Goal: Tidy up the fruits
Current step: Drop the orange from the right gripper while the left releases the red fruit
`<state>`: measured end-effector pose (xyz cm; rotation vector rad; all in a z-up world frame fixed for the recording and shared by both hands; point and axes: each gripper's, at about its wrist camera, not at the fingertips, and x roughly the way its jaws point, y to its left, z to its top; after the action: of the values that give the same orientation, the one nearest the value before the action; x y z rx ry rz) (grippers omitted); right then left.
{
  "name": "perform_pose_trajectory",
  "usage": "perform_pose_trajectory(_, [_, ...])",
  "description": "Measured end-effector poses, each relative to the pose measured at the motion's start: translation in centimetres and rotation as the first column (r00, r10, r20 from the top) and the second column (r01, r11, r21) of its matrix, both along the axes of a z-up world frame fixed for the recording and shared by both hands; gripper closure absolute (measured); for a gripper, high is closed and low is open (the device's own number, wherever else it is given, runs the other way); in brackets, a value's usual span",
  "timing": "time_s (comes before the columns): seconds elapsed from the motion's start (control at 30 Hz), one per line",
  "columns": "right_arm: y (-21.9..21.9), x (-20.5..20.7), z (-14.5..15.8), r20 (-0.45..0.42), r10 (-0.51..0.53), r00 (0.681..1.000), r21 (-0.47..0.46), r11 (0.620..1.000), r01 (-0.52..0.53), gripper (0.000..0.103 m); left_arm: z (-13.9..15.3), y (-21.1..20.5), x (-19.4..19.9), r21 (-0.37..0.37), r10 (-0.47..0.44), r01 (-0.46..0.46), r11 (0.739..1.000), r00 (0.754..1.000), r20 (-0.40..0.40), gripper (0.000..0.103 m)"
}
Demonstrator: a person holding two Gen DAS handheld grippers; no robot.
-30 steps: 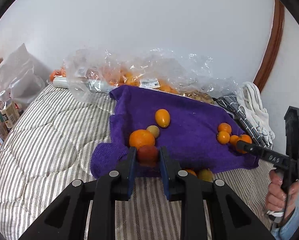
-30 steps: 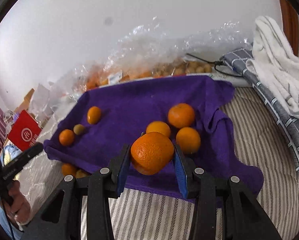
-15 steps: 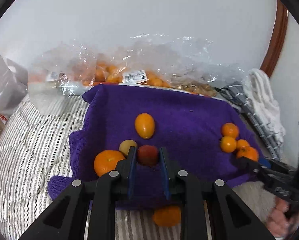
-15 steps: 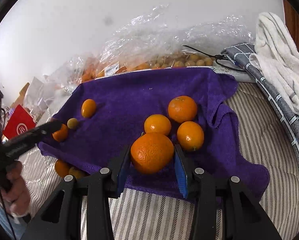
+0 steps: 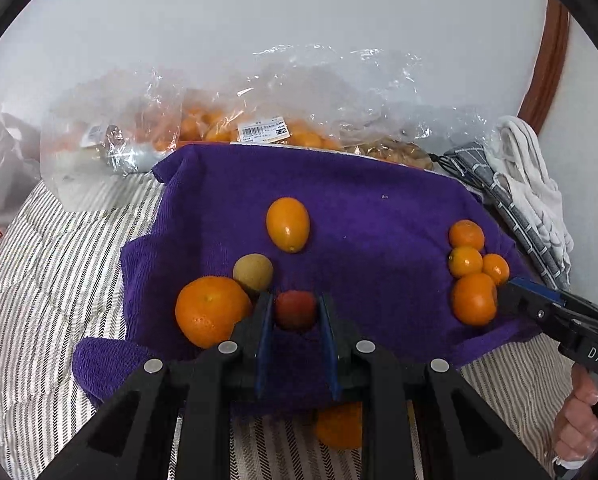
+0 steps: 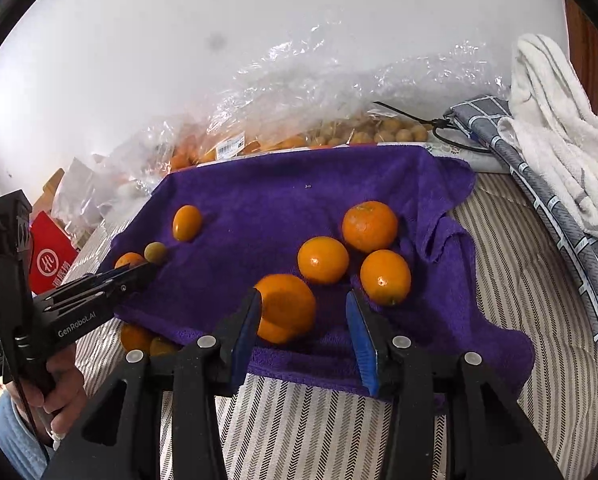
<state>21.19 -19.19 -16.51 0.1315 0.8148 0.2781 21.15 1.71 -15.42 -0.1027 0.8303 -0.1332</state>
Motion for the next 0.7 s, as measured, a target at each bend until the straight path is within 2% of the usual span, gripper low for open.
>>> perform_pose_trajectory(0.13, [0.7, -0.3, 0.0, 0.013, 0.024, 1.0, -0.026, 0.999, -0.023, 0.059, 0.1, 0.0, 0.0, -0.005, -0.004, 0.004, 1.0, 1.0, 0.0, 0.081])
perform_pose_trajectory(0.23, [1.6, -1.1, 0.3, 0.057, 0.04, 0.998, -0.068, 0.997, -0.036, 0.059, 0.2, 0.4, -0.1, -0.025, 0.0, 0.0, 1.0, 1.0, 0.009, 0.069])
perform_pose_trajectory(0.3, [2.1, -1.5, 0.6, 0.082, 0.061, 0.995, -0.075, 0.996, -0.054, 0.059, 0.5, 0.8, -0.2, -0.046, 0.006, -0.005, 0.999, 1.0, 0.022, 0.068])
perform_pose_trajectory(0.5, [3.5, -3.3, 1.8, 0.139, 0.163, 0.977, -0.036, 0.987, -0.16, 0.059, 1.5, 2.3, -1.5, -0.09, 0.066, -0.058, 0.994, 0.994, 0.091, 0.068])
perform_pose_trajectory(0.53, [3.9, -3.6, 2.0, 0.147, 0.18, 0.973, -0.033, 0.984, -0.177, 0.059, 1.8, 2.6, -1.8, -0.093, 0.079, -0.069, 0.993, 0.991, 0.109, 0.064])
perform_pose_trajectory(0.6, [4.8, -4.2, 2.0, 0.155, 0.212, 0.965, -0.042, 0.977, -0.208, 0.06, 2.3, 3.0, -2.4, -0.087, 0.094, -0.083, 0.993, 0.986, 0.136, 0.063])
perform_pose_trajectory(0.7, [6.3, -4.9, 1.6, 0.139, 0.267, 0.954, -0.075, 0.963, -0.258, 0.062, 2.8, 3.8, -3.9, -0.039, 0.106, -0.101, 0.994, 0.982, 0.158, 0.063])
